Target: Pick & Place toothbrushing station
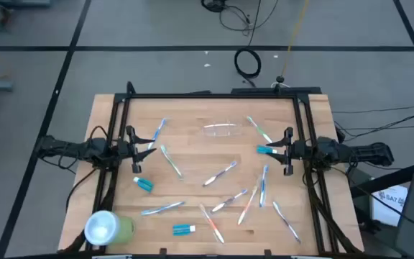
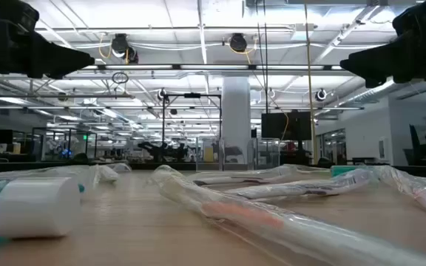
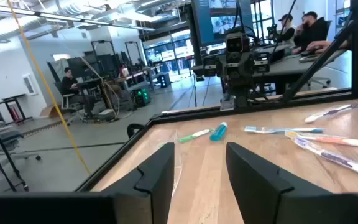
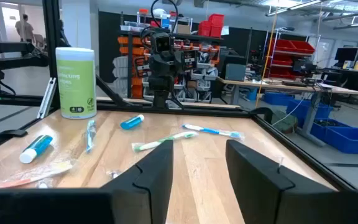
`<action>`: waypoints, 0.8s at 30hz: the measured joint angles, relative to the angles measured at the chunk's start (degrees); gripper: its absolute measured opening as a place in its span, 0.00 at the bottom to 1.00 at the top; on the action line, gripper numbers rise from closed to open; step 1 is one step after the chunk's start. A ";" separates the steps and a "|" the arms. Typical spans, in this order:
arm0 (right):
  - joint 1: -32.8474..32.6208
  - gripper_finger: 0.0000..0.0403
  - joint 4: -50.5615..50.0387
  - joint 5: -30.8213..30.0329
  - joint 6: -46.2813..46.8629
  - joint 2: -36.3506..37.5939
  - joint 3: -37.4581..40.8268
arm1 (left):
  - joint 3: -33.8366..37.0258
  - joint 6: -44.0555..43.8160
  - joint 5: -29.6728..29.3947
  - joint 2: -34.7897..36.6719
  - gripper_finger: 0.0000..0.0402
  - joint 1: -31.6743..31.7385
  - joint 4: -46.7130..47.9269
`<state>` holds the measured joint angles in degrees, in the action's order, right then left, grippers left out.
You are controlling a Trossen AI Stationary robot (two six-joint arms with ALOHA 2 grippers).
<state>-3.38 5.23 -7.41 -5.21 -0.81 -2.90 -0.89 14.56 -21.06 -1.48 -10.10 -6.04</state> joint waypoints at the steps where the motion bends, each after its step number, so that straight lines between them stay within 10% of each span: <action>1: 0.02 0.35 0.00 0.01 0.00 0.01 0.00 | 0.00 0.01 0.00 0.00 0.38 0.01 -0.02; 24: 0.00 0.35 1.15 0.01 -7.13 0.01 -0.02 | 0.00 -0.01 -0.01 0.00 0.38 0.00 -0.15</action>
<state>-3.38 6.39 -7.40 -12.34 -0.80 -2.92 -0.89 14.55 -21.06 -1.48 -10.10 -6.20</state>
